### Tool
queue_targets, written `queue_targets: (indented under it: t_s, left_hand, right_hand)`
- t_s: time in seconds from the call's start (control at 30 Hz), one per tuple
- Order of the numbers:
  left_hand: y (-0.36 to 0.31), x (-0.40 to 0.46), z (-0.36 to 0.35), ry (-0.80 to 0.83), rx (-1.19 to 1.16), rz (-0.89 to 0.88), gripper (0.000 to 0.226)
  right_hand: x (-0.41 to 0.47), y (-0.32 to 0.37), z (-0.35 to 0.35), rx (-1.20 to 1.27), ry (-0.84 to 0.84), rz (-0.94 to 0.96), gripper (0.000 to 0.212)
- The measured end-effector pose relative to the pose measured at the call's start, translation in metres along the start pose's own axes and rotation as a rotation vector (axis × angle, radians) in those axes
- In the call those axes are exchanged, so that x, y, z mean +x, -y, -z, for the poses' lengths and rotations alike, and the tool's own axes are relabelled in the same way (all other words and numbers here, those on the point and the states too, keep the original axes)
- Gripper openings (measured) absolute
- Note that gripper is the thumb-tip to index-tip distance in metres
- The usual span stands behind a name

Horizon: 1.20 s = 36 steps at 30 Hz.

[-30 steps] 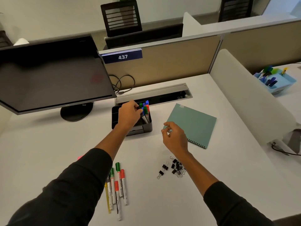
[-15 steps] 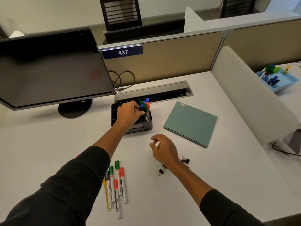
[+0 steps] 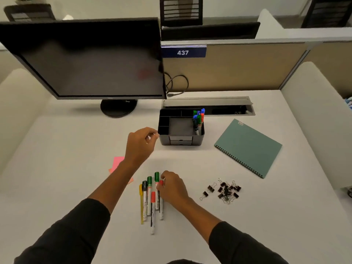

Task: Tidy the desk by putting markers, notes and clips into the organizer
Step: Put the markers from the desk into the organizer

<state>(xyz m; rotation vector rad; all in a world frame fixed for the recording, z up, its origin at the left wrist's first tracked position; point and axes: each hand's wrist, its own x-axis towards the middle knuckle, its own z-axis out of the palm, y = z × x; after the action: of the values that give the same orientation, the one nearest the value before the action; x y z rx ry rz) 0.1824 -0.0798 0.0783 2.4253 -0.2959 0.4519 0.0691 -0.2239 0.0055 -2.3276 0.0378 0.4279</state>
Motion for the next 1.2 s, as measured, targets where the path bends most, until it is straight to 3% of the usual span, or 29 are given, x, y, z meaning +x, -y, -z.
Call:
queue_targets:
  t_s: [0.3,0.6,0.73,0.97,1.07,1.2]
  left_hand:
    - [0.03,-0.079,0.02,-0.003,-0.017,0.2,0.009]
    - [0.016,-0.134,-0.004,0.182,0.011,0.43,0.012]
    - [0.009,-0.153,-0.008,0.243,0.067,0.485,0.009]
    - [0.005,-0.185,-0.006,0.294,0.161,0.516,0.021]
    - [0.004,-0.192,-0.006,0.274,0.156,0.502,0.024]
    - [0.002,-0.201,-0.006,0.275,0.174,0.485,0.025]
  right_hand:
    - [0.0,0.007,-0.007,-0.12,0.024,0.011,0.023]
    - [0.009,-0.001,0.022,-0.302,0.01,0.057,0.018]
    - [0.03,-0.001,0.083,-0.147,-0.2,0.049,0.019]
    - [0.061,0.021,0.215,0.104,-0.715,0.236,0.018]
    - [0.079,0.021,0.233,0.106,-0.785,0.266,0.014]
    - [0.098,0.016,0.231,0.087,-0.75,0.263,0.012]
